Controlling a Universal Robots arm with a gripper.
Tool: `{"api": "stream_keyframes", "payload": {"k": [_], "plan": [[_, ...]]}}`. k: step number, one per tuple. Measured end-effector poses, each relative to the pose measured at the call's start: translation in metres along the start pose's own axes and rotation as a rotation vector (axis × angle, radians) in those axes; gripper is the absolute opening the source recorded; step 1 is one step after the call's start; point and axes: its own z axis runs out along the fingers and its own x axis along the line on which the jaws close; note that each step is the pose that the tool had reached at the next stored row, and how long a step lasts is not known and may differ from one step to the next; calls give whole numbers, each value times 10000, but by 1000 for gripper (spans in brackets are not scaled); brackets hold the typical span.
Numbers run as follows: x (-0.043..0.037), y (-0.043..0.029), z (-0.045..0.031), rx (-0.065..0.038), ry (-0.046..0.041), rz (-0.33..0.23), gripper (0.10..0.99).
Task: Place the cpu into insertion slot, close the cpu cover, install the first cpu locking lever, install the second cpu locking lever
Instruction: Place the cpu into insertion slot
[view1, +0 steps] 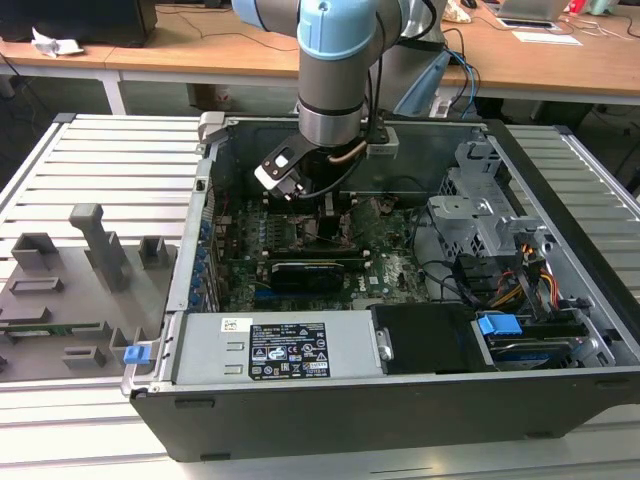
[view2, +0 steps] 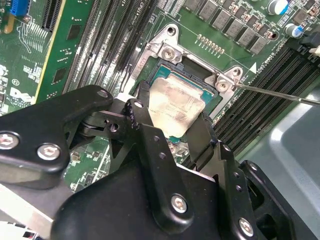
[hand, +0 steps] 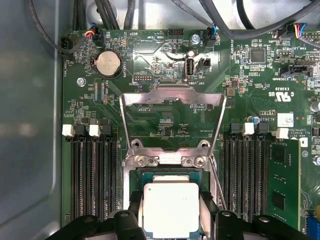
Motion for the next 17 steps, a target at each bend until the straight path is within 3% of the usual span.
{"api": "stream_keyframes", "payload": {"k": [5, 6, 10, 14, 16, 17], "plan": [[0, 0, 0, -1, 0, 0, 549], [0, 0, 0, -1, 0, 0, 616], [1, 0, -3, 0, -1, 0, 616], [1, 3, -56, -1, -1, 0, 616], [2, 9, -77, 8, -2, 0, 596], [2, 11, -82, 13, -1, 0, 533]]}}
